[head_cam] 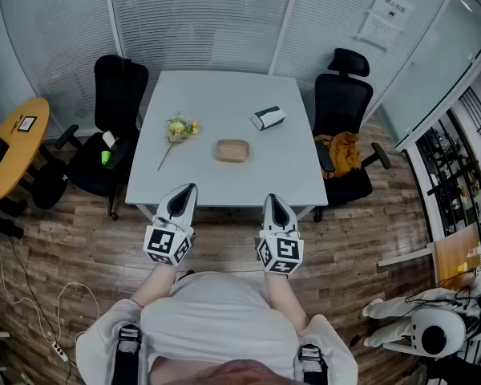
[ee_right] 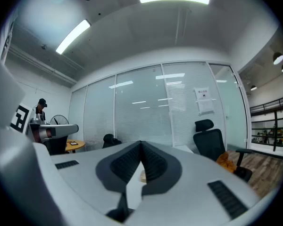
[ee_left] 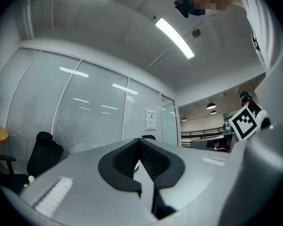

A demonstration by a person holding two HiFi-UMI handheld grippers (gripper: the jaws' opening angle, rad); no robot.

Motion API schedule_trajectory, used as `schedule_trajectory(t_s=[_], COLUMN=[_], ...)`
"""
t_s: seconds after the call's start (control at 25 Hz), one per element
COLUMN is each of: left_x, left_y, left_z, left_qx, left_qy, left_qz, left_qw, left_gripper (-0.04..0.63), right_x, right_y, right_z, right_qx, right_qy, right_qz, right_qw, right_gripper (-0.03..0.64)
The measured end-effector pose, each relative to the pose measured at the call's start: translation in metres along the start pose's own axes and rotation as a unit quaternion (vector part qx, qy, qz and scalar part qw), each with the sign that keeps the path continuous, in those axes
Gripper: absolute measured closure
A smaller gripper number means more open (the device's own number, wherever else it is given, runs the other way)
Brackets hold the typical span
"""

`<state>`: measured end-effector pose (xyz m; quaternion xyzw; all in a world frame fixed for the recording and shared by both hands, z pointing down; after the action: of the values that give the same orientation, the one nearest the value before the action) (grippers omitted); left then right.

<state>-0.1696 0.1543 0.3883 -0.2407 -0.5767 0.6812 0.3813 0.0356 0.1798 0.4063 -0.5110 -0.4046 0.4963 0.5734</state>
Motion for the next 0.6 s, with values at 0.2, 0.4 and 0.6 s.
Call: schedule_trajectory(t_s=[0.2,0.4,0.6], left_x=[0.001,0.000,-0.004], left_y=[-0.001,-0.003,-0.006], left_z=[-0.002,-0.007,-0.017], left_qx=[0.005,0.003,-0.001], left_qy=[0.005,0.004,0.010], left_qz=[-0.001,0.001,0.003], left_qw=[1.0000,1.0000,0.9999], left_gripper=[0.595,0.595,0.595], right_x=[0.002,0.003,0.006], right_y=[0.001,-0.001,-0.005], right_z=[0.003,0.001,-0.010], right_qx=[-0.001,-0.003,-0.005], right_qy=[0.005,0.008,0.005], right_qz=[-0.001,-0.001,0.001], right_qw=[1.000,1.000,1.000], right_gripper=[0.608,0.609,0.607])
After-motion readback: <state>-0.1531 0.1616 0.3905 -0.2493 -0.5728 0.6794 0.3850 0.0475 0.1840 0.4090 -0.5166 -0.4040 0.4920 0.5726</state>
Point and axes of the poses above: the fingertips, and each gripper's own axes: x backward along the fingers, z to its left, y out of its top, the point moved 1 cm from there along x, backward along the fingers, and after that the axes turned 11 degrees about x, right-handed, at the moved point
